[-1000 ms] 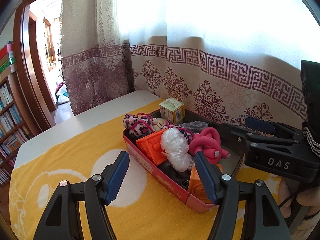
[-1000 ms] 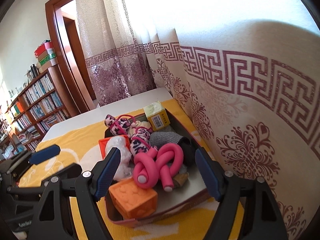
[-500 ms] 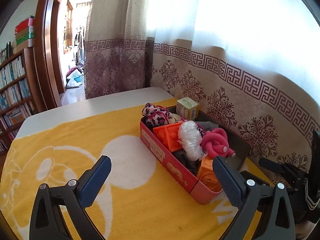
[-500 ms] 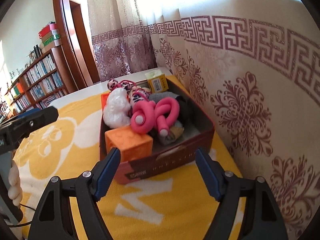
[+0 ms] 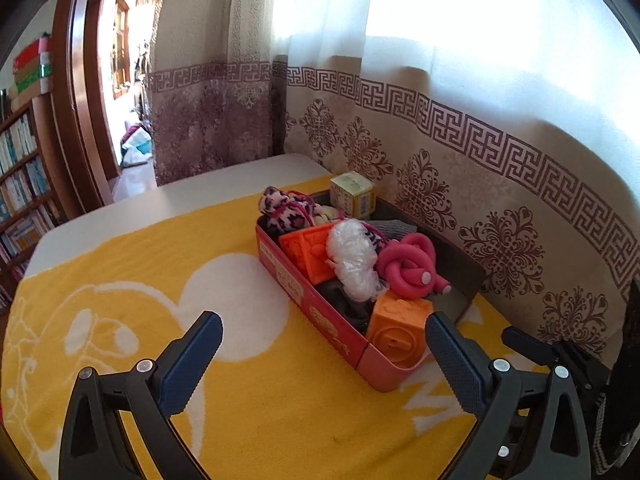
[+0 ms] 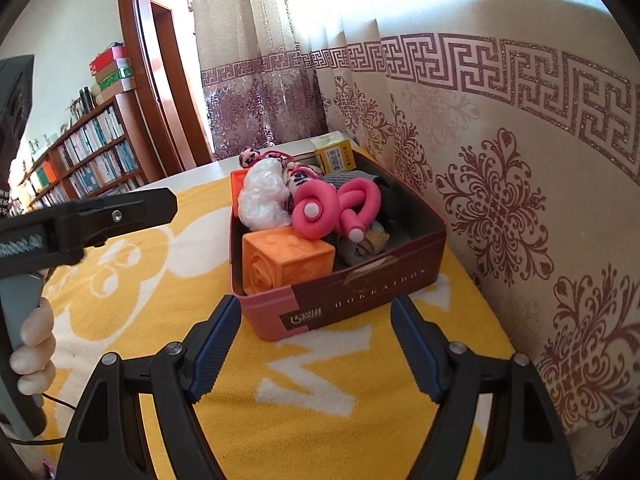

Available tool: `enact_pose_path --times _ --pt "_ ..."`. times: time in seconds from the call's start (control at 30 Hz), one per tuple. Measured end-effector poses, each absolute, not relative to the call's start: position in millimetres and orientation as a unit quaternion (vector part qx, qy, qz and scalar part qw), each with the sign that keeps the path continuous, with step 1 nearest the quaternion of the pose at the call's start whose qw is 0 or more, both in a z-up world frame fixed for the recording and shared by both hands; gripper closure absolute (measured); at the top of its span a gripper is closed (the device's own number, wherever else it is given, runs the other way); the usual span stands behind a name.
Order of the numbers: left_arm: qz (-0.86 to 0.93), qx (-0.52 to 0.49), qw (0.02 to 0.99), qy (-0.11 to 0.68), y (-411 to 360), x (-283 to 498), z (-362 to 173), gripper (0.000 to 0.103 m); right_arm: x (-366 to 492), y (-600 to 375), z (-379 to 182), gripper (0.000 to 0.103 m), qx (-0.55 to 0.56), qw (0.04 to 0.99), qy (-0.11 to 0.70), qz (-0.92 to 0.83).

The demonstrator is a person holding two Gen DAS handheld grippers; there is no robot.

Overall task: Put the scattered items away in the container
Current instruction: 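Withdraw both open tools from the tin back over the blanket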

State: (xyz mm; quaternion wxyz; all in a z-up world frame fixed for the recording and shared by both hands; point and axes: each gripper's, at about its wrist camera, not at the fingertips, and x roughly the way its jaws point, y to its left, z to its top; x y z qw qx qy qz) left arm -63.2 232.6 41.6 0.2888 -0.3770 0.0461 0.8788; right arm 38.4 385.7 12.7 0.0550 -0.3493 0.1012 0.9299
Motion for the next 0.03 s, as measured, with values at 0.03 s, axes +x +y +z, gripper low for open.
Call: enact_pose_path --times 0.03 --pt "0.878 -0.378 0.289 0.047 230.2 -62.0 40.9 0.001 39.8 384.1 11.1 0.023 -0.351 0.052 0.106 0.929"
